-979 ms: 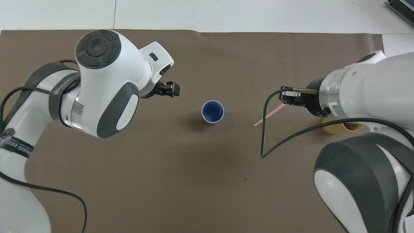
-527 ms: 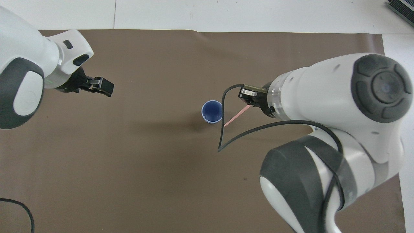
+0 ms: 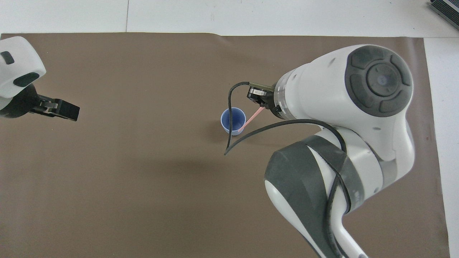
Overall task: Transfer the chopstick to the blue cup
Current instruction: 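Lower the chopstick into the blue cup and open the right gripper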
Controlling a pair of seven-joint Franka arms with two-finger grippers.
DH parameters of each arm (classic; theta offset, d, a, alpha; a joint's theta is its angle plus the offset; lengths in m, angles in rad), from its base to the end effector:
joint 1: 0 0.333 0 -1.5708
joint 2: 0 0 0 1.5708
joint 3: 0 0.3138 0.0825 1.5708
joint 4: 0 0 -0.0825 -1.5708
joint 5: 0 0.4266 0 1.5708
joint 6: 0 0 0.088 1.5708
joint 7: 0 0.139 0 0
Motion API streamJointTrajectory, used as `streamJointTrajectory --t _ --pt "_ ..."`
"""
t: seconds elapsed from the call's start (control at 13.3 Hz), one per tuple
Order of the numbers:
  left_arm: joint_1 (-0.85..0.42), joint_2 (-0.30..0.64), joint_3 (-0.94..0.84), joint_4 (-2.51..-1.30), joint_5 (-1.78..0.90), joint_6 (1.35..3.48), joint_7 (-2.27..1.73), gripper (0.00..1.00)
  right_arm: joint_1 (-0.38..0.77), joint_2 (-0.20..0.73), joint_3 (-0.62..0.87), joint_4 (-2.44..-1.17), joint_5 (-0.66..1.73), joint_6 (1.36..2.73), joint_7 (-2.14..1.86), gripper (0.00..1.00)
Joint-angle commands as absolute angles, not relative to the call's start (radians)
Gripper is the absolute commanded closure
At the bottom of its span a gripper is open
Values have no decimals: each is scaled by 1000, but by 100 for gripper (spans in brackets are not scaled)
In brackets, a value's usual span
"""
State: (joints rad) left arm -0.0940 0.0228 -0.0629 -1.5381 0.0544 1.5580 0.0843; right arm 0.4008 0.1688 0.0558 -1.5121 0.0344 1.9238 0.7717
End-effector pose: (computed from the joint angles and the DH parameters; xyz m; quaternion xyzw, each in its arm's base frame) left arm 0.5968 -0.0863 0.5925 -0.9924 0.1200 0.0005 0.0265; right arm 0.6153 0.3032 0.5501 -0.9793 0.1605 -0.0868 0.0873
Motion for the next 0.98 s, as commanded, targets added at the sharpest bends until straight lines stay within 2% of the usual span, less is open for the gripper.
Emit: streamJointTrajectory --t 0.0,0.6,0.9 --pt "-94 -27 -64 -1548 66 1503 101 0 402 193 61 -1480 11 1928 801 100" --pt "-91 -41 -55 -1554 -23 1506 91 0 390 186 55 -1448 12 1807 815 100" --pt "-58 -46 -54 -1546 -31 1506 98 0 385 184 57 -1463 17 1934 807 100"
